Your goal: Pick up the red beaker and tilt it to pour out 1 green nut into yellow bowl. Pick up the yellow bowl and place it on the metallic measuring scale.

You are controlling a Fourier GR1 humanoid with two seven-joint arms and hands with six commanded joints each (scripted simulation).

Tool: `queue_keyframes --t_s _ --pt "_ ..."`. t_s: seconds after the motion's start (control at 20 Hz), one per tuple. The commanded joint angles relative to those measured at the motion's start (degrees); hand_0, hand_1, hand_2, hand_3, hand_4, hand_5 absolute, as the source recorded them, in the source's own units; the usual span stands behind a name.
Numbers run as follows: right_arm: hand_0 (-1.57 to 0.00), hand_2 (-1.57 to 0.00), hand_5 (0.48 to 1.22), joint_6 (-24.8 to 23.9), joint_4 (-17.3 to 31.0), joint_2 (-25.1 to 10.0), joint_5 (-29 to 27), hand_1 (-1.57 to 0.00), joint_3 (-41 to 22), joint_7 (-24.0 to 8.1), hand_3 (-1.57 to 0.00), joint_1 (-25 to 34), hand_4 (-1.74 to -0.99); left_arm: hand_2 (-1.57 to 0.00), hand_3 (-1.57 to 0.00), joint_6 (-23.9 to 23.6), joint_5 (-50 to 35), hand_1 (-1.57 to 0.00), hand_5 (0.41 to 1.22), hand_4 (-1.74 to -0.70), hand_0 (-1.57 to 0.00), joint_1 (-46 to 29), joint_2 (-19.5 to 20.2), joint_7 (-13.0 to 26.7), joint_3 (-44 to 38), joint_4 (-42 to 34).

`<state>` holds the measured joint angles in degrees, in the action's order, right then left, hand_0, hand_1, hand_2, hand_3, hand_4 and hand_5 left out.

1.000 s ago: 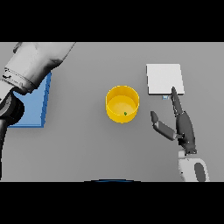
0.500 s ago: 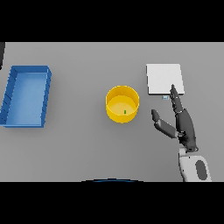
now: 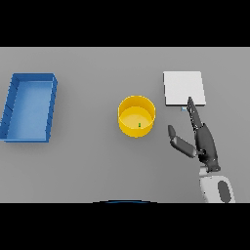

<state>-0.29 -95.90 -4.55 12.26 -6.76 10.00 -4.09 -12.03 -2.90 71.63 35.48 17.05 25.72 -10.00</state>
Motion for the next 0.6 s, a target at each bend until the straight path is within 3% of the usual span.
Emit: queue_keyframes --t_s 0.0,0.25,0.5,0.55 --pt "0.00 0.00 0.704 -0.1 0.2 0.4 0.2 0.00 -0.2 -0.8 0.00 0.6 -1.192 -1.57 -1.40 -0.8 -1.2 -1.57 1.221 -1.74 -1.57 -2.0 0.2 1.6 -1.0 -2.5" --pt "0.00 0.00 0.704 0.2 1.2 -0.7 -0.2 0.00 0.6 0.7 0.00 0.5 -1.205 -1.57 -1.38 -7.2 -5.6 -1.57 1.221 -1.74 -1.57 -18.4 2.7 8.1 -3.0 -22.7" --pt "0.00 0.00 0.687 -0.5 1.4 0.1 0.2 0.00 0.2 -0.3 0.00 1.5 -1.186 -1.57 -1.38 -14.0 -9.0 -1.57 1.221 -1.74 -1.57 -31.0 4.8 15.6 -1.3 -41.3" --pt "0.00 0.00 0.686 0.0 1.4 -0.2 -0.5 0.00 0.7 -0.2 0.00 1.3 -1.177 -1.57 -1.39 -14.8 -9.6 -1.57 1.150 -1.74 -1.57 -32.3 5.3 17.2 -0.6 -43.5"
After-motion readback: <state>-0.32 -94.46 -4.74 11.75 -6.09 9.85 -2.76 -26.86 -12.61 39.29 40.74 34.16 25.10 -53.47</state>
